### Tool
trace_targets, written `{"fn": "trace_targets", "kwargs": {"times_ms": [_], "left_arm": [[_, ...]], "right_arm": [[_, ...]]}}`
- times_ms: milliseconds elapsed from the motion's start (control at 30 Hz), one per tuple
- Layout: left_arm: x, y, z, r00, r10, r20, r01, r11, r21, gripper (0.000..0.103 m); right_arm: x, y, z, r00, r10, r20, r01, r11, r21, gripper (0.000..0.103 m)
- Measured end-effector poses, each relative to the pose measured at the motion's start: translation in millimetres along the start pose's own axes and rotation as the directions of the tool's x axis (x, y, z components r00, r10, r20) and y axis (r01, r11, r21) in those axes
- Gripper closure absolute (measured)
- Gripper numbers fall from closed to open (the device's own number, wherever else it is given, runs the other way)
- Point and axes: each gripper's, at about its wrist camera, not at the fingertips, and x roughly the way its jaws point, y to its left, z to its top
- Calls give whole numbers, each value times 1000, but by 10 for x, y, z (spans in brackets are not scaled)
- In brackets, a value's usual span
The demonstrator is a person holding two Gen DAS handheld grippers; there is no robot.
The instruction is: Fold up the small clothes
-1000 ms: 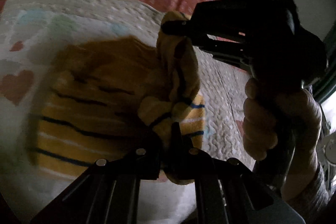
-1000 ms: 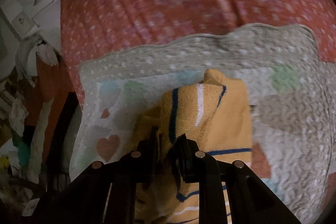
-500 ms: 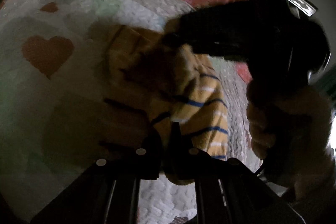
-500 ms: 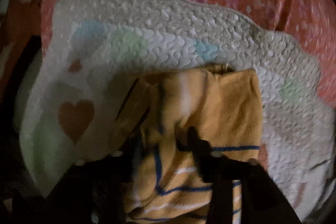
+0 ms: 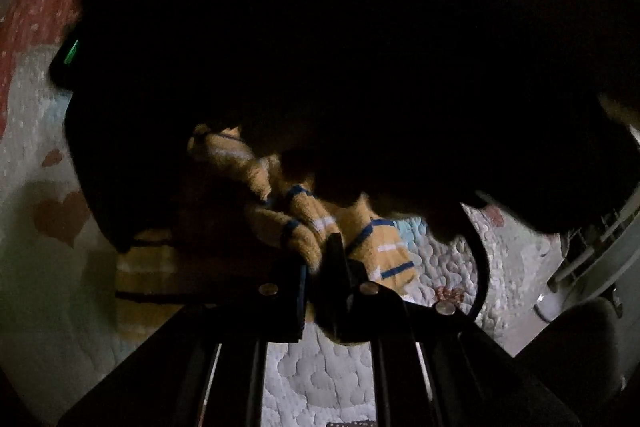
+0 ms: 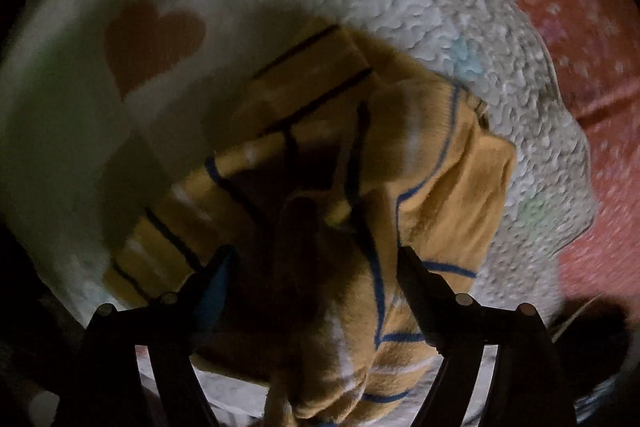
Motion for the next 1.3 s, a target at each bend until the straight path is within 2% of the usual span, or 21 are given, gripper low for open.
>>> {"fn": "trace_targets", "kwargs": {"times_ms": [33, 67, 100, 133, 200, 267, 400, 533, 700, 800, 867, 900, 933, 967, 1067, 1100, 1167, 1200, 1300], "left_arm": [[4, -11, 7, 1000, 1, 1, -1, 1000, 3, 94], [1, -18, 13, 1000, 1, 2, -1, 1000, 4, 94], [-40, -39, -3, 1000, 1, 4, -1, 1000, 4, 94], [-40, -24, 8, 1000, -1, 6, 1, 1000, 3, 94], [-69, 16, 8, 1000, -4, 11, 4, 1000, 0, 94], [-116, 42, 24, 1000, -2, 24, 2, 1000, -8, 94], [-224, 204, 131, 998, 14, 64, -11, 999, -48, 94], [-278, 489, 204, 998, 22, 66, -13, 991, -136, 94], [-154, 911, 144, 1000, 29, -11, -31, 957, -287, 94], [-43, 1163, 21, 997, 18, -75, -46, 921, -387, 94], [-11, 1261, -40, 995, 4, -100, -47, 902, -430, 93], [-7, 1310, -66, 994, -6, -111, -45, 892, -451, 93], [3, 1347, -104, 992, -16, -124, -45, 880, -473, 91], [-1, 1382, -133, 991, -21, -133, -47, 869, -492, 89], [-85, 1496, -170, 991, -37, -129, -38, 847, -530, 85], [-133, 1545, -170, 992, -34, -122, -38, 840, -541, 85], [-254, 1691, -155, 995, -9, -102, -51, 818, -573, 85], [-304, 1784, -167, 996, 2, -93, -57, 802, -595, 85], [-441, 2112, -245, 998, 17, -67, -58, 730, -681, 85]], "right_arm": [[26, 48, -1, 999, -51, -19, 50, 998, -38, 22], [56, 93, -23, 990, -137, -33, 134, 988, -83, 41], [70, 99, -32, 983, -178, -39, 174, 980, -100, 55], [69, 69, -50, 973, -227, -42, 222, 970, -100, 78], [-37, -93, -61, 973, -231, -25, 231, 973, -11, 84], [-213, -288, -62, 978, -206, 28, 203, 974, 98, 87], [-424, -608, -18, 984, -132, 118, 94, 954, 285, 88], [-467, -756, 110, 981, -37, 189, -43, 914, 402, 87], [-219, -596, 365, 980, 55, 191, -137, 885, 445, 86], [-39, -550, 474, 973, 116, 198, -198, 862, 467, 75], [32, -543, 522, 954, 189, 234, -284, 826, 487, 60], [52, -559, 530, 929, 247, 275, -357, 793, 495, 57], [79, -582, 540, 891, 325, 316, -448, 743, 497, 50], [79, -600, 535, 871, 355, 339, -487, 718, 498, 46], [-99, -712, 458, 796, 396, 458, -595, 652, 471, 45], [-182, -752, 420, 785, 387, 484, -605, 650, 461, 45], [-377, -842, 296, 780, 340, 525, -593, 668, 449, 45], [-446, -885, 229, 786, 312, 533, -577, 679, 454, 45], [-590, -1000, -78, 816, 209, 539, -504, 714, 486, 46]]}}
